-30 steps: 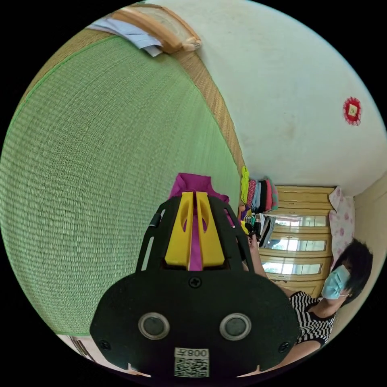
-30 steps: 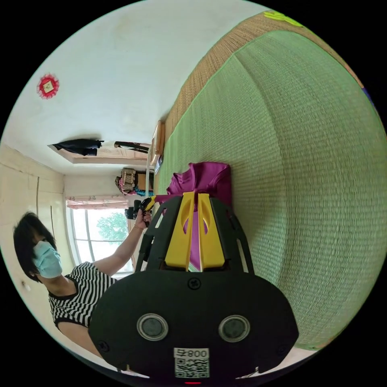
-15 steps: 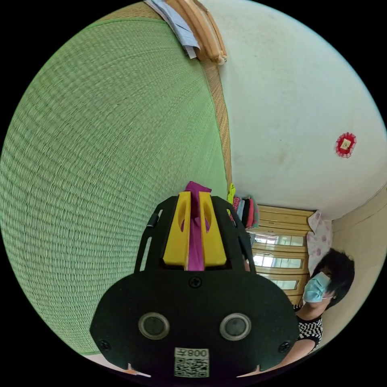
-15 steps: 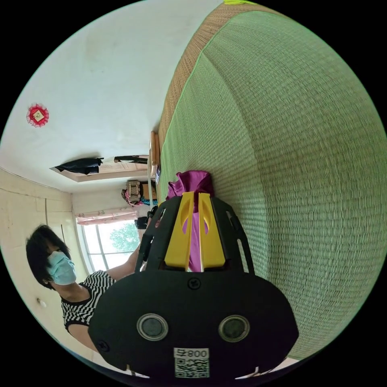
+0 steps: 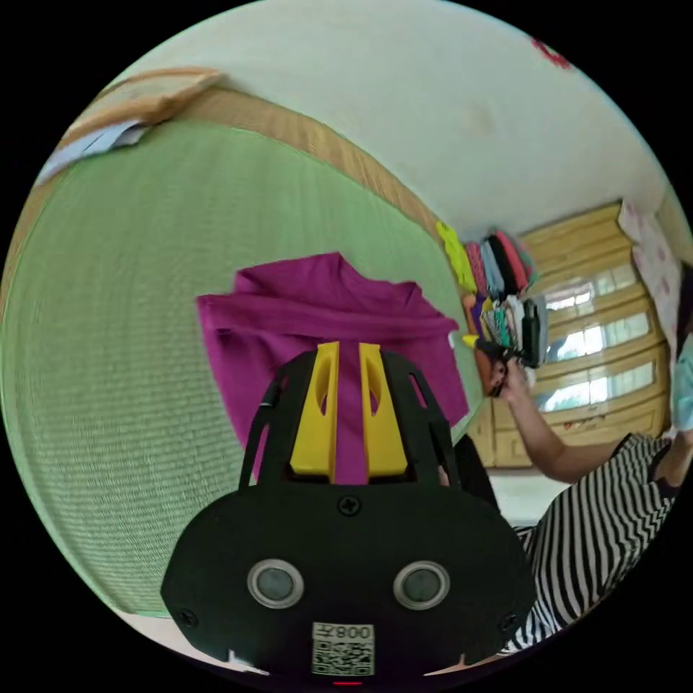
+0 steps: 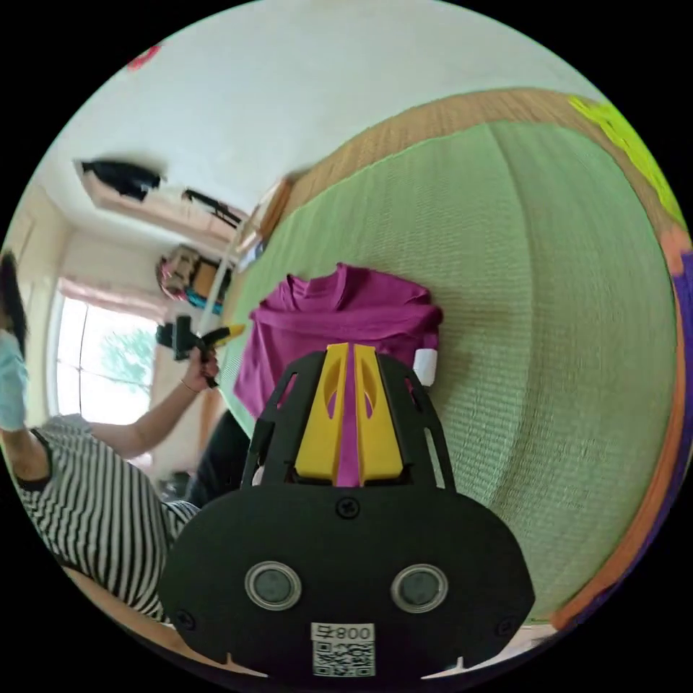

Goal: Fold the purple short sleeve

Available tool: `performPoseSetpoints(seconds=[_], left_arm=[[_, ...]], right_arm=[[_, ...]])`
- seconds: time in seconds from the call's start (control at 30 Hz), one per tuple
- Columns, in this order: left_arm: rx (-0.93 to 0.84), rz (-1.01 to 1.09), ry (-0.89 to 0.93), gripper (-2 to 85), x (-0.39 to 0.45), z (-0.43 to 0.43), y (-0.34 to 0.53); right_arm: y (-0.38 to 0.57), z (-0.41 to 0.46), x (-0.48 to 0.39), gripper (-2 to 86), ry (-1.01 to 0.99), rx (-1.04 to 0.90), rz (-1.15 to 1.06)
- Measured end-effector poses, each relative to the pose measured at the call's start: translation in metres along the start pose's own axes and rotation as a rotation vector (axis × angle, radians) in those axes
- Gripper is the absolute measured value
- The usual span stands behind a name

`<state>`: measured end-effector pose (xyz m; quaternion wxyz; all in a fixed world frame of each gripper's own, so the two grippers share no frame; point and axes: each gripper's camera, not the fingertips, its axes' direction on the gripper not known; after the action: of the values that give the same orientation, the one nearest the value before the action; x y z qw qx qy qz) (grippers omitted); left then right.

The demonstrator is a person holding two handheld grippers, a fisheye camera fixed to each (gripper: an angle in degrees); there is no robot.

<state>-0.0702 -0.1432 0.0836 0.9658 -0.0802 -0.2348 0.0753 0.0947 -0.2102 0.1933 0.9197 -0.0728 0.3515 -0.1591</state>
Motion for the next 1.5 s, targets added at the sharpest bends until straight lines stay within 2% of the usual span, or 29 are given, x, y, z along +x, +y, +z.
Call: performPoseSetpoints(seconds=[0.1, 0.2, 0.43, 0.83, 1.23, 1.37, 1.5], left_arm=[[-0.098, 0.098, -0.036, 3.2, 0.024, 0.045, -0.02], [-0.158, 0.146, -0.073, 2.0, 0.038, 0.083, -0.033], [-0.245, 0.178, -0.141, 0.4, 0.044, 0.143, -0.046], [-0.224, 0.189, -0.179, 0.1, 0.045, 0.179, -0.072], [-0.114, 0.165, -0.27, 0.2, 0.045, 0.18, -0.116], [-0.038, 0.16, -0.223, 0.2, 0.047, 0.161, -0.106], [-0.065, 0.179, -0.195, 0.3, 0.047, 0.158, -0.085]], right_arm=[[-0.013, 0.044, -0.054, 0.3, 0.229, -0.1, -0.187], [-0.019, 0.087, -0.089, -0.1, 0.338, -0.169, -0.318], [-0.025, 0.141, -0.111, -0.4, 0.471, -0.164, -0.318], [-0.046, 0.162, -0.123, -0.4, 0.506, -0.081, -0.287], [-0.06, 0.142, -0.111, -0.3, 0.496, -0.006, -0.225], [-0.044, 0.124, -0.108, -0.3, 0.449, 0.042, -0.209], [-0.023, 0.118, -0.102, -0.2, 0.414, 0.026, -0.214]])
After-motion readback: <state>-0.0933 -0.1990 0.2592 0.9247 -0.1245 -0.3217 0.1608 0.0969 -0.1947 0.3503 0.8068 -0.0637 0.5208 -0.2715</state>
